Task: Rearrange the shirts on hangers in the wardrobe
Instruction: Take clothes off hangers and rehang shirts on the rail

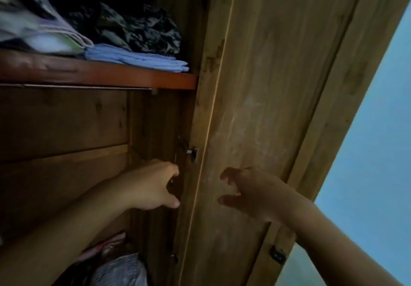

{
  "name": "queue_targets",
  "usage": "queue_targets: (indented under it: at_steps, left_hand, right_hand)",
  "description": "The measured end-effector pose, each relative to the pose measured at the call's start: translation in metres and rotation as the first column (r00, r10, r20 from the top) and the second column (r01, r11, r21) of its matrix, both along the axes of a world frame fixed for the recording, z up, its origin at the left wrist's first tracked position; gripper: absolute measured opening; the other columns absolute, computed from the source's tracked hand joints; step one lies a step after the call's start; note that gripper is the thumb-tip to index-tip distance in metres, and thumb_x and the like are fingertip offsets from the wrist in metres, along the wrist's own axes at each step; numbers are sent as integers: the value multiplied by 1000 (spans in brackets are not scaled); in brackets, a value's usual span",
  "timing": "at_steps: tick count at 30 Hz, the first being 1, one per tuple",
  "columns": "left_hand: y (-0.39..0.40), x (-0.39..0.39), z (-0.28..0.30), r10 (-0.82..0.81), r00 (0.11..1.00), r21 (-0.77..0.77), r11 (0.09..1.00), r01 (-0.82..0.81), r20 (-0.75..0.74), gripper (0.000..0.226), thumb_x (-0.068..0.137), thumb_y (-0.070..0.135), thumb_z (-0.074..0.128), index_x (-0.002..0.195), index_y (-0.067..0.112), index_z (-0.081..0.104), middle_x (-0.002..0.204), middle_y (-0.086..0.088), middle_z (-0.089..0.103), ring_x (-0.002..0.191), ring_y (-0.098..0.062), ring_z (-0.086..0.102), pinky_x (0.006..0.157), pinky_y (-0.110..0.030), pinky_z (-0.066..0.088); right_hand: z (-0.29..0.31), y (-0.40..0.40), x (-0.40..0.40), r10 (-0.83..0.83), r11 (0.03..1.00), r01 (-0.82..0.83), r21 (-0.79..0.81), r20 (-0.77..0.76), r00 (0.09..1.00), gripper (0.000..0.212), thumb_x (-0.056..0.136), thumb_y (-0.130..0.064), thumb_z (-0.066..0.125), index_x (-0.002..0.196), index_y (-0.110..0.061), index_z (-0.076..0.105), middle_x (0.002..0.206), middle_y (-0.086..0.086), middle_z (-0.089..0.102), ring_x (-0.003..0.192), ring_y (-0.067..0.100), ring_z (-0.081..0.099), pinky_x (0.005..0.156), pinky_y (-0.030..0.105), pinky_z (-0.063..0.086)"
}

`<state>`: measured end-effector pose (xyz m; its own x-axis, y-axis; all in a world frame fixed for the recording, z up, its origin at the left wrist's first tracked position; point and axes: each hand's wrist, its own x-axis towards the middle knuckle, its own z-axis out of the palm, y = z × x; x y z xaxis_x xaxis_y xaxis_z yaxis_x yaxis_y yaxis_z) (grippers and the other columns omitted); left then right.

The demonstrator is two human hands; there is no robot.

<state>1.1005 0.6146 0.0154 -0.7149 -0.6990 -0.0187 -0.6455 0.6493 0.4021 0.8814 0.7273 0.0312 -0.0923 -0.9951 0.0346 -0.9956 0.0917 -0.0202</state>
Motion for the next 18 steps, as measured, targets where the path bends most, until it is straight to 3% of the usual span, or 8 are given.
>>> queue_targets:
  at_steps: [5, 8, 12, 14, 18]
  left_hand:
    - [-16, 57, -8, 193, 981, 23, 981, -193, 19, 81, 76, 50, 77, 145, 34, 37, 145, 11, 43, 107, 5, 41, 72, -13, 35]
    - [-28, 90, -8, 286, 952, 15, 957, -289, 107, 87, 75, 58, 74, 148, 32, 34, 150, 7, 39, 125, -9, 42, 87, -22, 41]
    - [-45, 127, -6, 363, 915, 53, 924, -377, 177, 94, 76, 60, 72, 152, 25, 29, 156, 2, 32, 136, -16, 37, 108, -34, 39]
    - [-52, 143, -4, 407, 897, 52, 906, -420, 171, 96, 77, 59, 73, 153, 25, 25, 158, 2, 27, 139, -18, 34, 110, -35, 38]
    - [-64, 171, -1, 471, 864, 41, 874, -485, 177, 85, 81, 55, 71, 149, 21, 32, 152, 0, 37, 131, -17, 42, 104, -30, 42]
  right_hand:
    - [2, -46, 39, 136, 990, -138, 41, 58, 989, 45, 89, -52, 64, 128, -36, 50, 114, -10, 63, 99, 8, 61, 78, 26, 50]
    - [2, -73, 69, 175, 983, -178, 36, 65, 982, 31, 88, -53, 65, 112, -34, 58, 121, -9, 63, 106, 13, 62, 85, 32, 52]
    - [4, -104, 110, 235, 971, -237, 40, 39, 971, 48, 88, -55, 64, 130, -34, 52, 124, -6, 62, 113, 18, 61, 91, 36, 52]
    - [5, -119, 126, 251, 966, -253, 53, 40, 967, 50, 88, -57, 62, 131, -34, 51, 125, -4, 61, 114, 20, 59, 95, 40, 51]
    - [2, -149, 159, 314, 948, -316, 35, 53, 948, 49, 88, -57, 61, 131, -36, 52, 125, -3, 61, 117, 23, 58, 96, 42, 50]
